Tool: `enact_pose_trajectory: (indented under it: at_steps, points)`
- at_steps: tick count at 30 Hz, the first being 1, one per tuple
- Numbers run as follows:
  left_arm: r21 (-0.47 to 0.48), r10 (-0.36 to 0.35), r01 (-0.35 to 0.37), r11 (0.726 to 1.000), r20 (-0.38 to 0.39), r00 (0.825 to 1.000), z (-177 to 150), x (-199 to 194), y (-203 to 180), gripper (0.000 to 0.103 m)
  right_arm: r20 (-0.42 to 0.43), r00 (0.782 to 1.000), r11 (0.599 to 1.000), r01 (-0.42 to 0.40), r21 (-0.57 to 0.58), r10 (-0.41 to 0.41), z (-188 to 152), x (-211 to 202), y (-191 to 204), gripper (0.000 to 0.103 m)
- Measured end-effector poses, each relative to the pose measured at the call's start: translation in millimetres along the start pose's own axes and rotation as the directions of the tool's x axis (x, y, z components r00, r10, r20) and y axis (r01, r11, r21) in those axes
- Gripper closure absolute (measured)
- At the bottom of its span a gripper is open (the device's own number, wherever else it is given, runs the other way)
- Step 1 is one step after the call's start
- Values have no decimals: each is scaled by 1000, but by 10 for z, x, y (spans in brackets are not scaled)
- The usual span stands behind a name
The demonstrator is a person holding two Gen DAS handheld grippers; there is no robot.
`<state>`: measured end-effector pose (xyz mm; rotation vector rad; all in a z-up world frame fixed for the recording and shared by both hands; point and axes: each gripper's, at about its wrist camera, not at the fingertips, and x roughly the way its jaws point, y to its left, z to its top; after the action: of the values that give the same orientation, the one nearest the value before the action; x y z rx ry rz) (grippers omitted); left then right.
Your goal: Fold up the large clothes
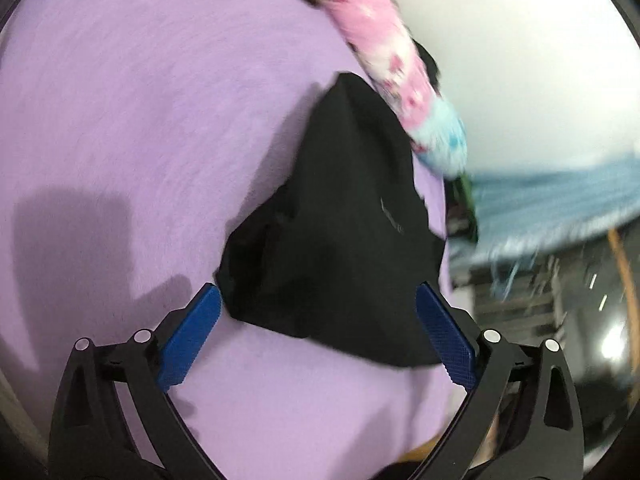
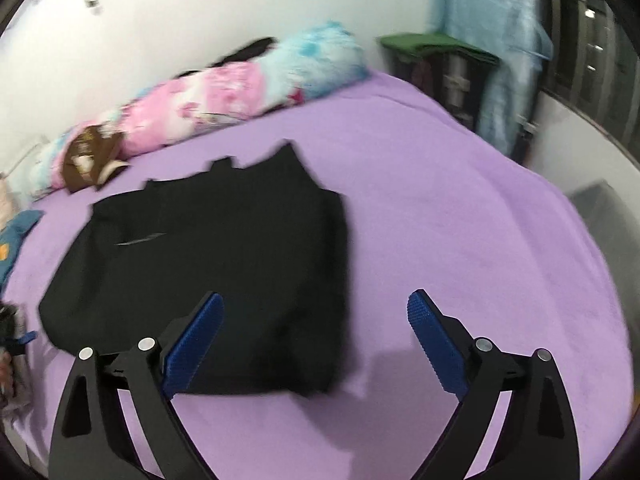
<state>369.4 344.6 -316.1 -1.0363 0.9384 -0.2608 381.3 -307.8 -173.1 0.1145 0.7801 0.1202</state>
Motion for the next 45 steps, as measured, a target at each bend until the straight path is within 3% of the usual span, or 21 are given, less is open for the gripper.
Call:
enact_pose_trajectory:
  at_steps: [5,9,12,17,23,28,33,35,37,39,45]
  points:
    - [-53,-21,24,998,51,998,20,-33,-41,8,43,991,969,-114,-218,126,24,174,772,10]
    - [-214,-6,18,977,56,998,-16,4,109,7,-3,968,923,-239,-301,249,-15,385,1267,9]
    - [-322,1,11,947,37,999,-50,86,250,7,-47,961,891,-272,-363,274,-117,567,1615,9]
    - [-373,-31,24,928,-14,999,-78,301,304,7,-99,938,871,-345,-349,332,-214,744,1846,9]
    - [-414,-50,41,909,-9,999,-40,475,390,7,-118,920,855,-390,-342,373,-283,816,1876,9]
    - [-440,-80,85,894,30,996,-28,574,432,7,-139,921,860,-389,-330,363,-333,943,1874,9]
    - [-431,-89,104,896,54,995,22,661,379,8,-148,924,863,-382,-331,352,-364,979,1830,10]
    - [-430,-79,95,898,55,995,18,655,360,18,-147,923,864,-384,-326,355,-361,978,1812,9]
    - [-434,-79,92,896,49,996,-5,635,375,34,-148,924,864,-383,-327,353,-366,976,1807,9]
    - [-436,-85,95,895,43,995,-4,631,387,41,-151,924,864,-382,-329,351,-371,975,1808,9]
    - [-355,-94,101,929,36,995,26,630,229,73,-159,920,859,-392,-329,359,-386,982,1824,9]
